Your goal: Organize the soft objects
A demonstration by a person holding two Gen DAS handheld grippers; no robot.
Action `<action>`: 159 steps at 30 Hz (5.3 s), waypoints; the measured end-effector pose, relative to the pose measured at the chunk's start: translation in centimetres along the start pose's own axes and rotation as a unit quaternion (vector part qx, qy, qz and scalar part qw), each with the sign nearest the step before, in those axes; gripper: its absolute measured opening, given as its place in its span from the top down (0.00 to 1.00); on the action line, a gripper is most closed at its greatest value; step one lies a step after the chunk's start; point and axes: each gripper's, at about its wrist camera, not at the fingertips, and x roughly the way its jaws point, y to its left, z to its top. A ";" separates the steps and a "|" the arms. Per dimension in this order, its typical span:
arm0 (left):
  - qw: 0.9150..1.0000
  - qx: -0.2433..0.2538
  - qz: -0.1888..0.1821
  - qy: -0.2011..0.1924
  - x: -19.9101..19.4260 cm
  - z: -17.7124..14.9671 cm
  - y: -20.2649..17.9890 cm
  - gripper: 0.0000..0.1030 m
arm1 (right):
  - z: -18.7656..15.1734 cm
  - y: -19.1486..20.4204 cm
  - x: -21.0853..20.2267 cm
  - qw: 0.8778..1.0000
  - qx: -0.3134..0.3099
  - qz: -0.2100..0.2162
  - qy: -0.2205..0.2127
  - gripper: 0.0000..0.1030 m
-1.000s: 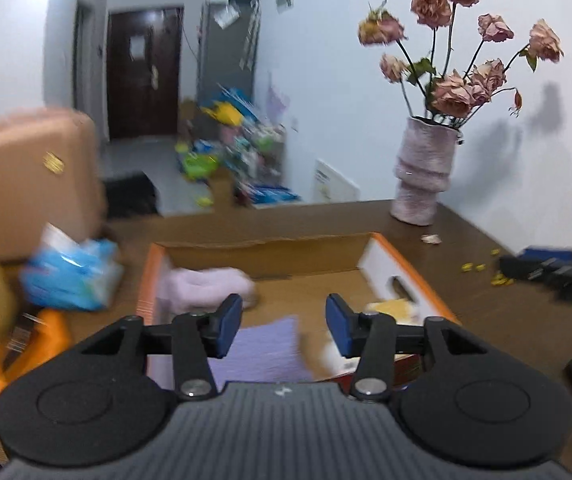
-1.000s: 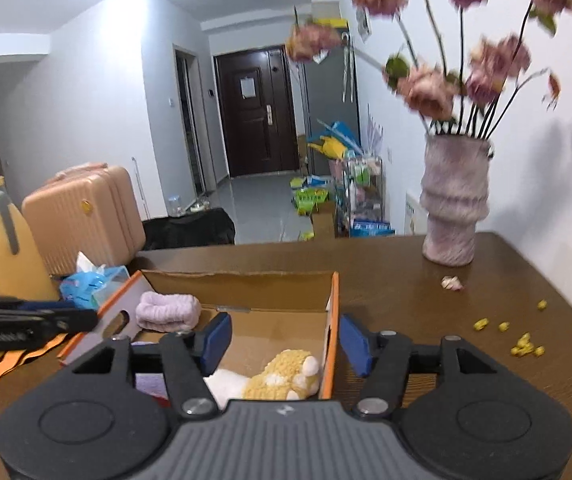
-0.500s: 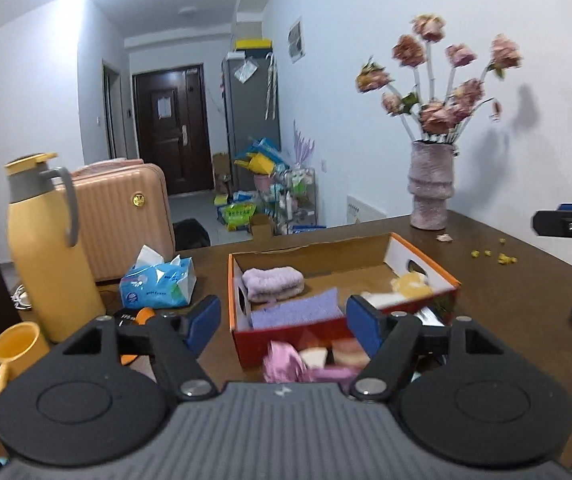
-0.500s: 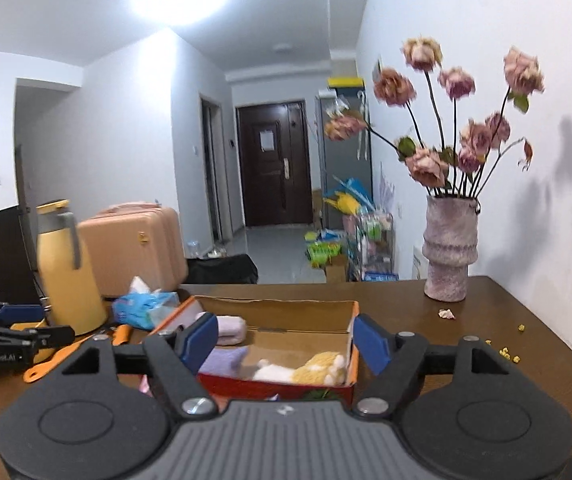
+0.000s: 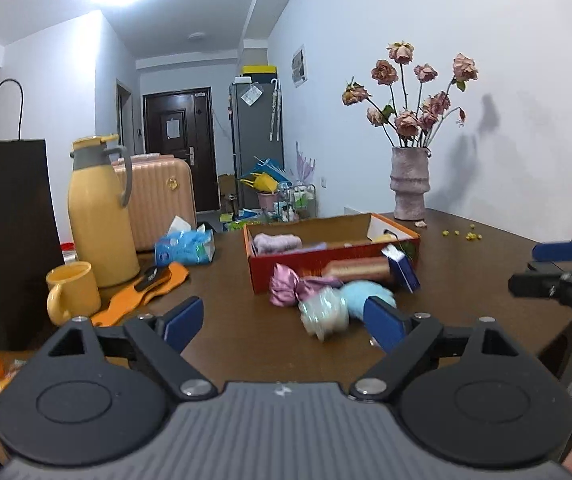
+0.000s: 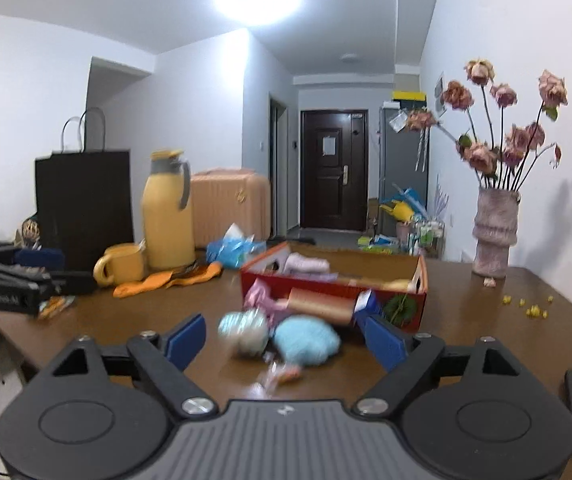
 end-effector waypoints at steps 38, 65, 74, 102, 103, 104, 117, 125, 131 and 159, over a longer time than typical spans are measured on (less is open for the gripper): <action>0.943 -0.211 -0.162 0.198 35.0 3.9 -0.1 0.65 | -2.5 -12.1 28.4 0.929 0.364 -0.009 0.065 0.46; 0.949 -0.225 -0.152 0.161 10.9 -5.9 2.7 0.58 | -6.6 1.9 10.1 0.977 0.164 0.076 0.117 0.46; 0.941 -0.247 -0.145 0.180 12.9 -6.1 3.1 0.57 | -6.3 -0.6 10.5 0.965 0.232 0.067 0.107 0.56; 0.955 -0.172 -0.224 0.086 27.9 11.6 1.5 0.74 | 6.2 -9.7 19.0 0.979 0.196 0.044 0.029 0.79; 0.954 -0.170 -0.228 0.095 30.7 12.8 1.2 0.74 | 7.4 -11.0 20.7 0.980 0.192 0.035 0.029 0.79; 0.953 -0.170 -0.228 0.106 33.4 13.7 0.9 0.74 | 8.6 -12.7 22.9 0.980 0.193 0.026 0.033 0.79; 0.920 -0.208 -0.182 0.277 59.9 10.7 -3.0 0.73 | 10.3 -24.5 49.5 0.960 0.135 -0.124 0.213 0.77; 0.931 -0.180 -0.183 0.258 58.6 11.9 -1.7 0.63 | 10.1 -22.9 50.5 0.963 0.047 -0.141 0.225 0.78; 0.975 -0.095 -0.081 0.184 52.1 15.0 0.1 0.57 | 12.7 -23.1 46.1 0.969 0.055 -0.134 0.202 0.78; 0.998 0.015 -0.044 0.038 14.1 5.9 2.0 0.10 | 10.5 -8.3 14.6 0.997 0.043 -0.024 0.056 0.59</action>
